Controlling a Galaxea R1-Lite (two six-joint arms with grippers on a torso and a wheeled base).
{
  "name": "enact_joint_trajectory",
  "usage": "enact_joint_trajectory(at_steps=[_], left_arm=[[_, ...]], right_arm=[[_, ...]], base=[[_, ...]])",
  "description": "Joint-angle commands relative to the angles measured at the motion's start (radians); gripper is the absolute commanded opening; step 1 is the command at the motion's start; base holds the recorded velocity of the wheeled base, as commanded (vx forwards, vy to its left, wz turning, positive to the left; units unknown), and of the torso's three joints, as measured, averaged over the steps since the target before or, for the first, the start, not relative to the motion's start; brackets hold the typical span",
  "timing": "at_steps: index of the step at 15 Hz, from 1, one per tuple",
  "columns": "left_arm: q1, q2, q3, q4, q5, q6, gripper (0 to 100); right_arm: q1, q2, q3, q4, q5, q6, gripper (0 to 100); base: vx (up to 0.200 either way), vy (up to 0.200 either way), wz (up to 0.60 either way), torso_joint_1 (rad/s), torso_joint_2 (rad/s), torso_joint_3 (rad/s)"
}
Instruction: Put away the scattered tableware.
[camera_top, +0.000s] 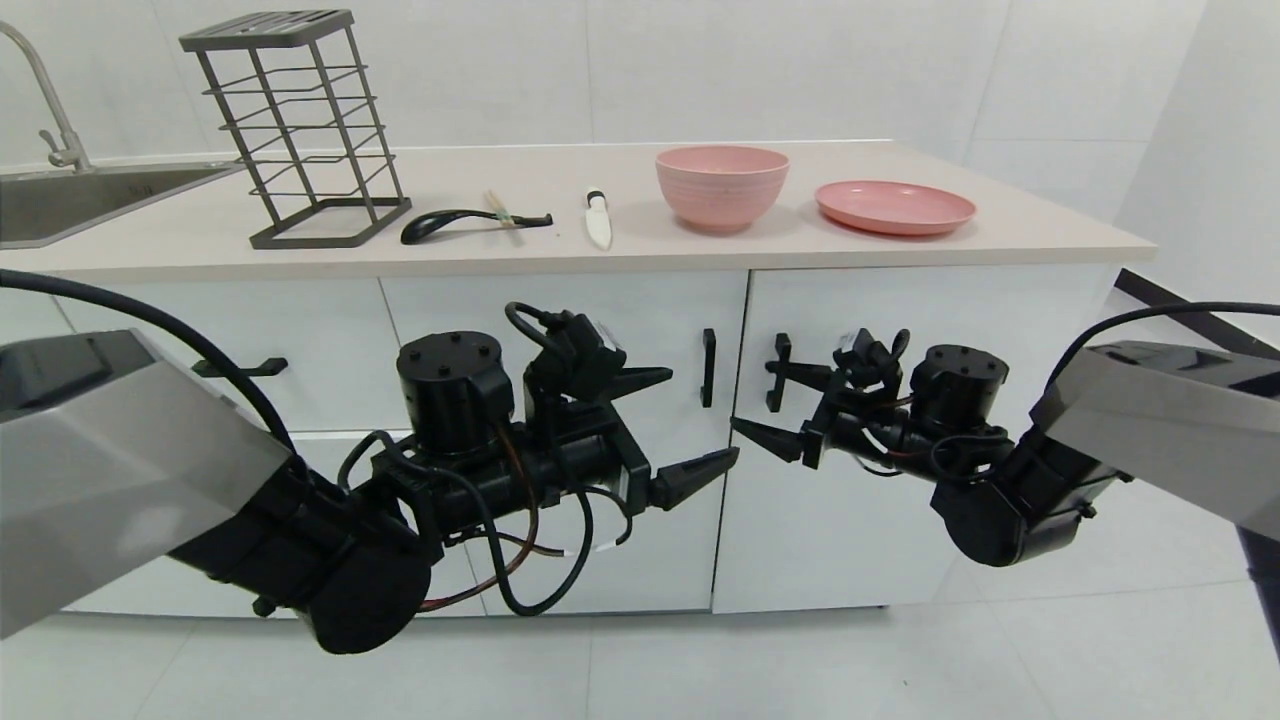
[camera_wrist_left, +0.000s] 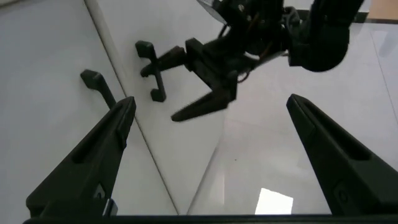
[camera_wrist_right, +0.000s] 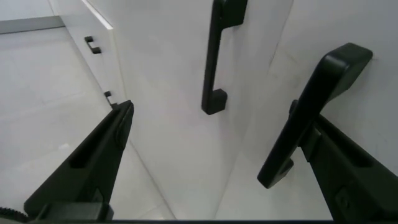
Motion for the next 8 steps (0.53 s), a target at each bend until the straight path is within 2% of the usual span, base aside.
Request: enact_joint_trajectory(at_steps=[1,4,6,7,8], left_arm=[[-0.003,0.032,-0.057,-0.001,-0.006,-0.002,100],[-0.025,0.066,-0.115,-0.001,-0.008,-0.002,100],[-0.029,0.106,-0.193,0.004,-0.011,-0.038,100],[-0.045,0.138,-0.259,-0.001,-0.011,-0.082,100],[-0.058,0.155,-0.294,-0.001,-0.011,-0.093,100]], right_arm=[[-0.007,-0.055,0.097,-0.03,0.038,0.003,100],[-0.029,-0.144,0.261,-0.077,0.036,0.0,100],[-0.059,-0.206,0.377,-0.111,0.042,-0.003,100],[-0.067,-0.227,0.436,-0.134,0.045,-0.003,100],[-0.072,-0.232,0.463,-0.156,0.045,-0.003,100]], base=[[0.0,0.0,0.0,0.0,0.0,0.0],[0.0,0.0,0.0,0.0,0.0,0.0],[0.0,0.0,0.0,0.0,0.0,0.0],[0.0,0.0,0.0,0.0,0.0,0.0],[0.0,0.0,0.0,0.0,0.0,0.0]])
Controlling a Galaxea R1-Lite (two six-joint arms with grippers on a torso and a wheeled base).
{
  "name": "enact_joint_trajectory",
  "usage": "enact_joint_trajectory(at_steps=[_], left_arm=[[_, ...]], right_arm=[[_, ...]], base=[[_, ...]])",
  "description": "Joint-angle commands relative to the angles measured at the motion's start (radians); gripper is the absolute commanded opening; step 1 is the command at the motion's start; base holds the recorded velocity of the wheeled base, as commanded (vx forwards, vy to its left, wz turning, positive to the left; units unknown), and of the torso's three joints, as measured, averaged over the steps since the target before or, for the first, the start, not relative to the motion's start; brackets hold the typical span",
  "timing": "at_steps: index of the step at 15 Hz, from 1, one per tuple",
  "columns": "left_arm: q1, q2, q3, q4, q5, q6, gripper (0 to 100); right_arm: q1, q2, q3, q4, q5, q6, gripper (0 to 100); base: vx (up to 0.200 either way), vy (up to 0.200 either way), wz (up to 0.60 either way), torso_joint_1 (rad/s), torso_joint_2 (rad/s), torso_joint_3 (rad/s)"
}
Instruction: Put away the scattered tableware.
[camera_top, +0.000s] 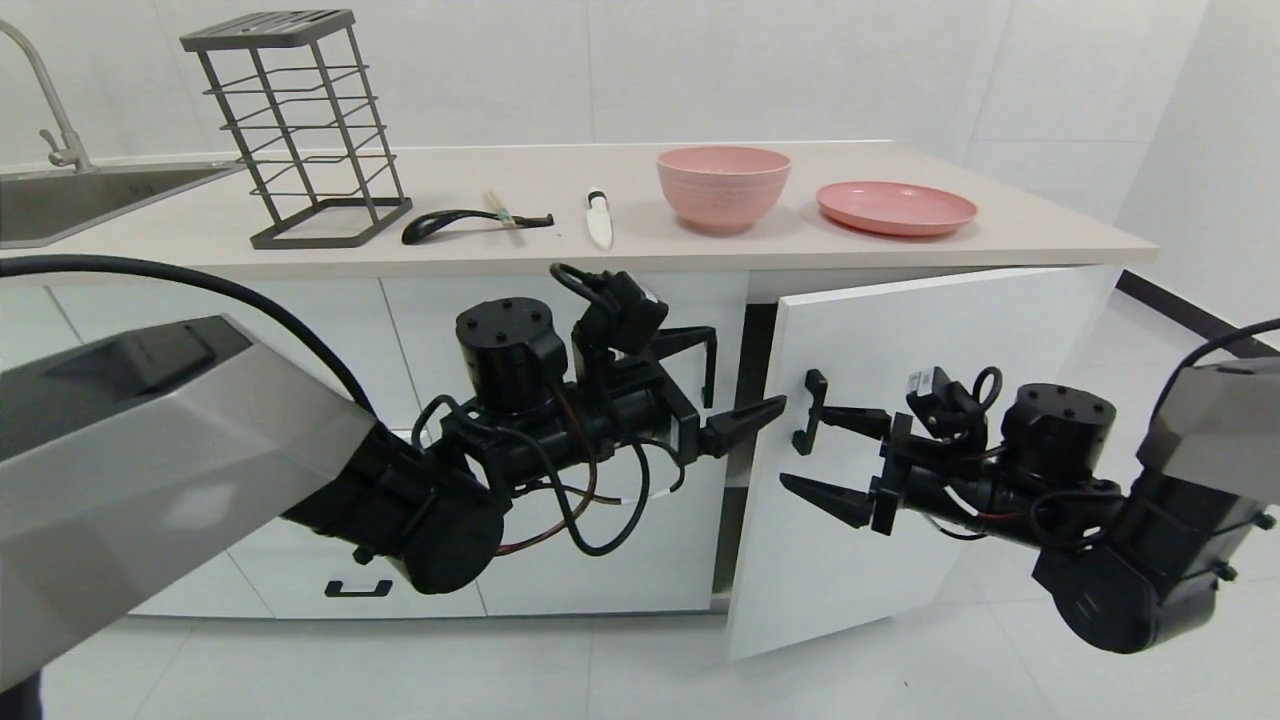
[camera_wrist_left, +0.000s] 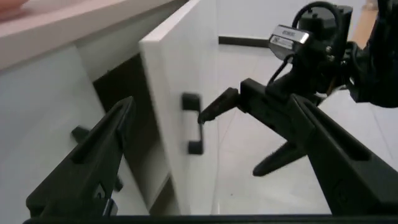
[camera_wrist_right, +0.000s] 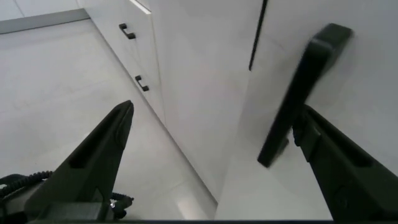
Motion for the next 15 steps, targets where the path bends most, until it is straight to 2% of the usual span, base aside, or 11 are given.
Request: enact_joint_trajectory(at_steps=[1,4,6,7,8,10,12,15], left_arm=[[-0.041,0.068,-0.102,0.0,0.001,-0.017,100],[-0.075,0.15,-0.233,0.014,0.004,-0.018,100],[-0.062,0.171,-0.283,0.002,0.013,-0.017,100],[-0.044,0.125,-0.254,0.01,0.016,-0.018,100],[-0.021,0.065,-0.181,0.026,0.015,-0.018,100],[-0.016,0.022,-0.078,0.023,0.013,-0.012,100],[-0.01,0.004,-0.044,0.01,0.015,0.003,100],[-0.012,-0.011,-0.043,0.01,0.015,0.006,100]], right_arm=[[-0.014,-0.058,0.08,-0.036,0.002,-0.001,100],[-0.012,-0.076,0.121,-0.048,0.04,-0.003,100],[0.011,-0.053,0.075,-0.048,0.026,0.0,100],[0.017,0.007,-0.005,-0.048,-0.011,0.005,100],[0.021,0.08,-0.126,-0.04,-0.054,0.012,100],[0.031,0.192,-0.291,-0.04,-0.08,0.052,100],[0.026,0.226,-0.339,-0.031,-0.092,0.055,100],[0.021,0.235,-0.356,-0.025,-0.093,0.055,100]], base=[[0.0,0.0,0.0,0.0,0.0,0.0],[0.0,0.0,0.0,0.0,0.0,0.0],[0.0,0.0,0.0,0.0,0.0,0.0],[0.0,0.0,0.0,0.0,0.0,0.0],[0.0,0.0,0.0,0.0,0.0,0.0],[0.0,0.0,0.0,0.0,0.0,0.0],[0.0,0.0,0.0,0.0,0.0,0.0],[0.0,0.0,0.0,0.0,0.0,0.0]])
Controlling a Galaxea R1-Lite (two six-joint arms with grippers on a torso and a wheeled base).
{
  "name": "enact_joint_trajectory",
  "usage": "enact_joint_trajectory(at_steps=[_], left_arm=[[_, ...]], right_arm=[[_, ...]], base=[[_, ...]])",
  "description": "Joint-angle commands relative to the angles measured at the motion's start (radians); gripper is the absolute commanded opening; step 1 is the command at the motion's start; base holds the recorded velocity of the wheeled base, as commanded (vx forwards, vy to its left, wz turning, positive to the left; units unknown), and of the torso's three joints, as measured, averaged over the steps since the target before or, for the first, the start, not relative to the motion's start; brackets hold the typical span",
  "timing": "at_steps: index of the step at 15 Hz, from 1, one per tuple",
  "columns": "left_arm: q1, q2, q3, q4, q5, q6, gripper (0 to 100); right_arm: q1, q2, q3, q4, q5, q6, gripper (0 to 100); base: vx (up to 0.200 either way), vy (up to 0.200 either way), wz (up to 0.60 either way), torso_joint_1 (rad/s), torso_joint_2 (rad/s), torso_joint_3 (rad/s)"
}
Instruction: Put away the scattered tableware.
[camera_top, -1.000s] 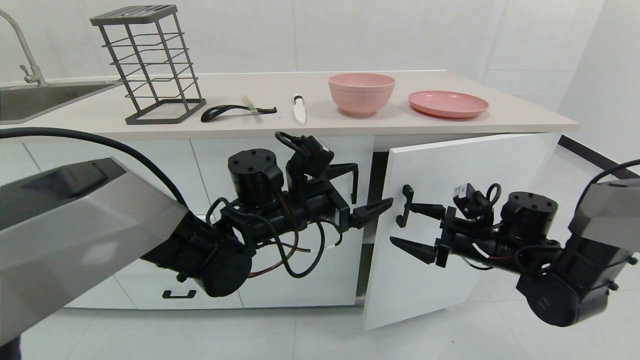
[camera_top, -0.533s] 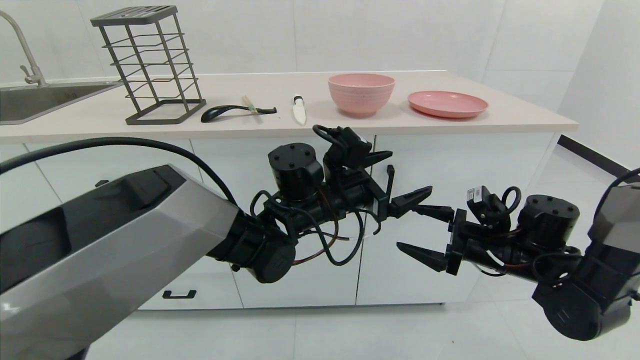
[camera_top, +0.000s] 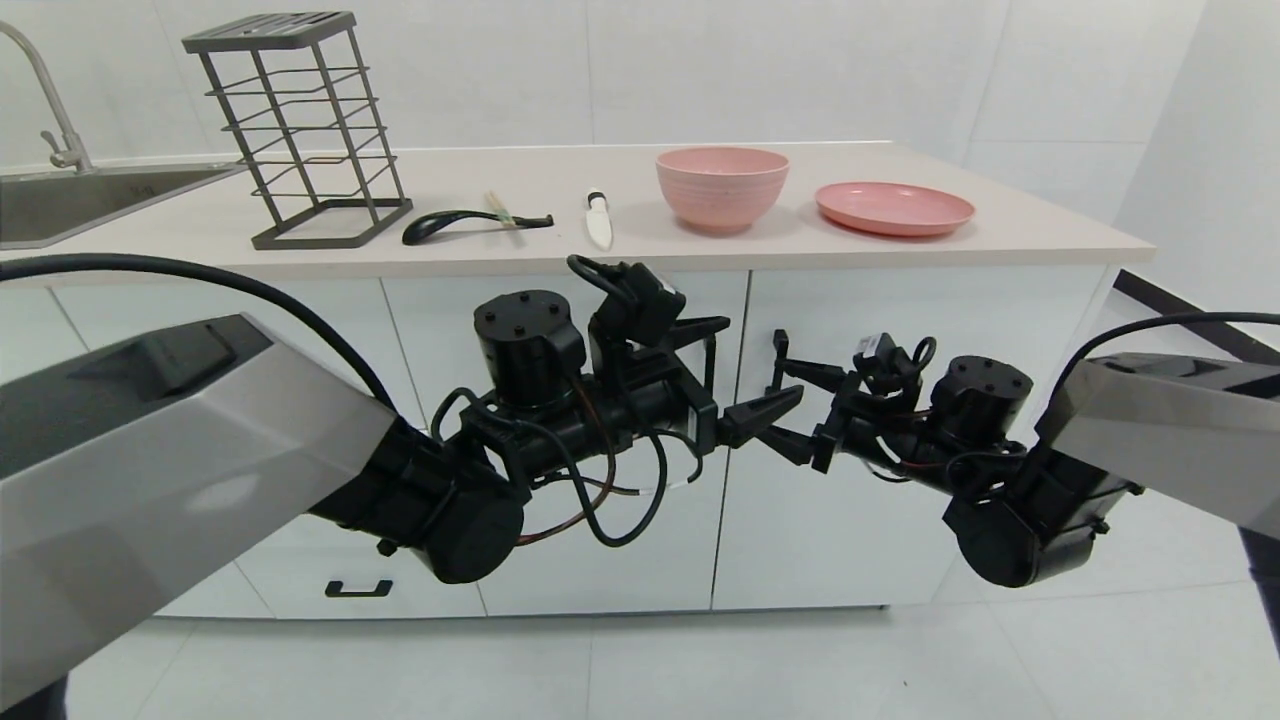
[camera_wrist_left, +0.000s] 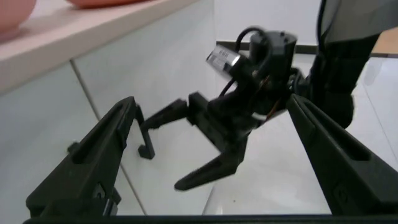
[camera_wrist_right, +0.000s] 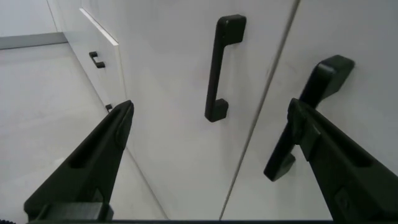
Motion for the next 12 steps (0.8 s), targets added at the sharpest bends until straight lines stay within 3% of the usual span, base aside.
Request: enact_joint_trajectory(at_steps=[1,6,12], left_arm=[[0.003,-0.032,0.005,-0.001,0.001,0.0,100],[0.004,-0.057,0.068,-0.006,0.014,0.002,100],[0.013,-0.051,0.066,-0.009,0.017,0.002,100]], right_arm=[[-0.007,0.036,-0.018,0.002,-0.012,0.001,100],[-0.047,-0.052,0.134,-0.035,0.002,-0.002,100],[-0.023,0.08,-0.072,-0.035,-0.009,0.016,100]], base=[[0.0,0.0,0.0,0.0,0.0,0.0],[0.0,0.0,0.0,0.0,0.0,0.0],[0.0,0.0,0.0,0.0,0.0,0.0]])
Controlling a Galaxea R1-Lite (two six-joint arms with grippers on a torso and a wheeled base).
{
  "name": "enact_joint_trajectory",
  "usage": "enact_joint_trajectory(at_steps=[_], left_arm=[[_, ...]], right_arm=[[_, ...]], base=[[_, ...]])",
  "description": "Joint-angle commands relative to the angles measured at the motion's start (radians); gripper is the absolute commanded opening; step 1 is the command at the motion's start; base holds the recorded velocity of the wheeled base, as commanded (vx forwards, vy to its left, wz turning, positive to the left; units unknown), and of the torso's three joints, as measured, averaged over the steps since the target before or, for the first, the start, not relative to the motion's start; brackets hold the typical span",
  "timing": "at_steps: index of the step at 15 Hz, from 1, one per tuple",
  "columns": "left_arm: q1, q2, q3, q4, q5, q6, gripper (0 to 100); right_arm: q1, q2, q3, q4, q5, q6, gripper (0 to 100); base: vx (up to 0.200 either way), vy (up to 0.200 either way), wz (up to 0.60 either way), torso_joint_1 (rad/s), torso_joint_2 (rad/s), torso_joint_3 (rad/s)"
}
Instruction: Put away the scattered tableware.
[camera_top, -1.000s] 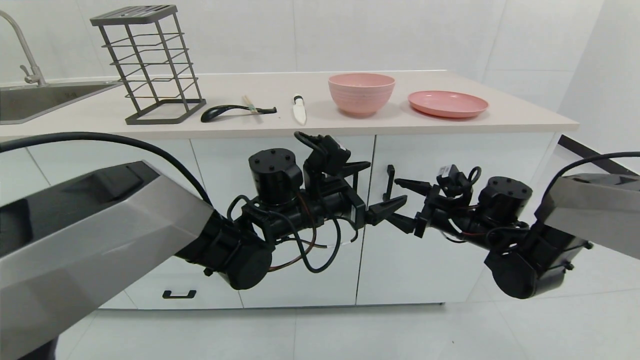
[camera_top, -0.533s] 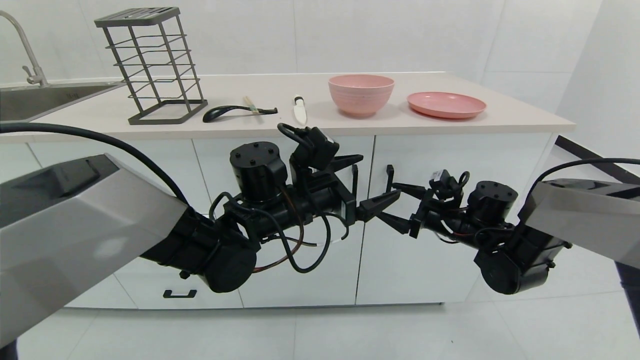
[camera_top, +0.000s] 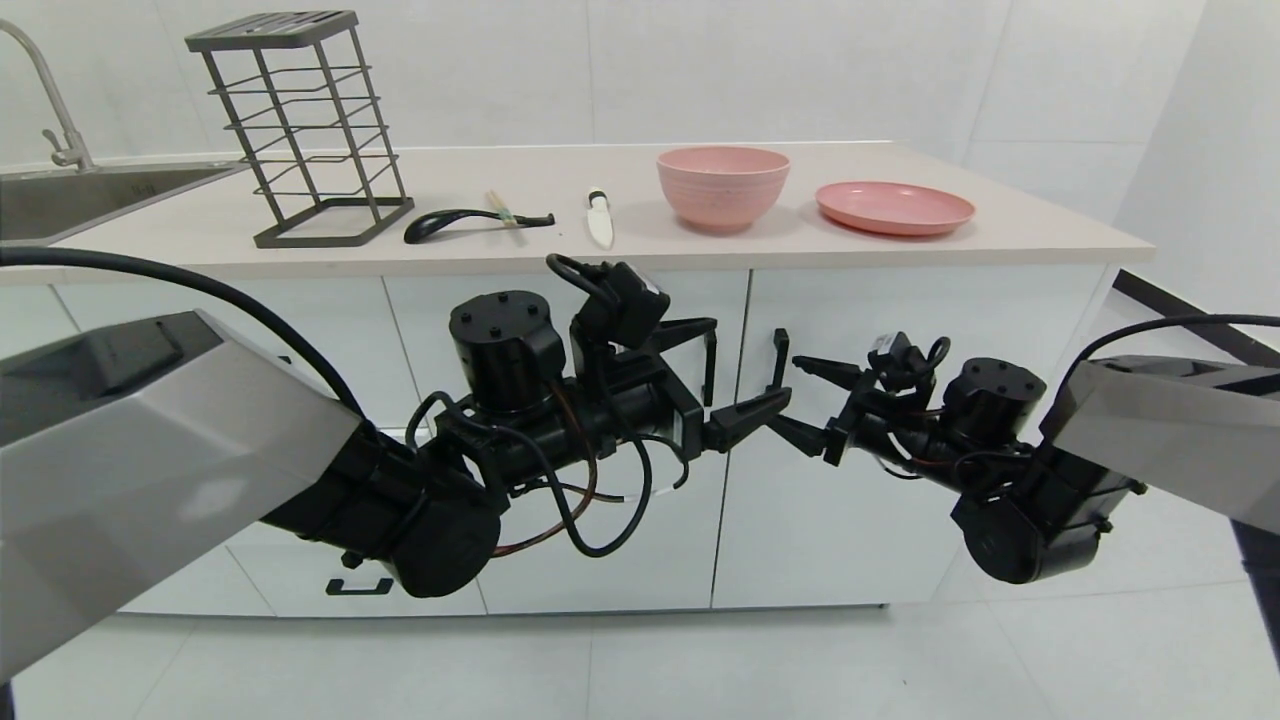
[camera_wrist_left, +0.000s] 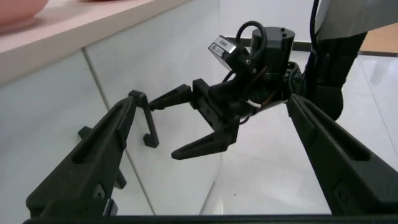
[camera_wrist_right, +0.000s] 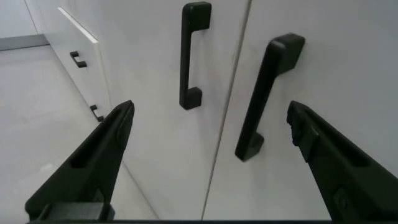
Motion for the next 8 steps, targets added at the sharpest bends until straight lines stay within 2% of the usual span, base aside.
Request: enact_joint_trajectory(at_steps=[1,5,8], left_arm=[[0.001,-0.002,-0.004,0.0,0.0,0.0,100],[0.015,0.003,-0.005,0.0,0.0,0.0,100],[0.023,0.011,-0.007,0.0,0.001,0.015,100]], right_arm=[[0.017,0.078,-0.073,-0.001,0.002,0.002,100],[0.08,0.102,-0.105,-0.001,0.006,0.003,100],[0.103,0.099,-0.105,-0.001,0.012,0.003,100]], base=[[0.0,0.0,0.0,0.0,0.0,0.0],[0.0,0.0,0.0,0.0,0.0,0.0],[0.0,0.0,0.0,0.0,0.0,0.0]])
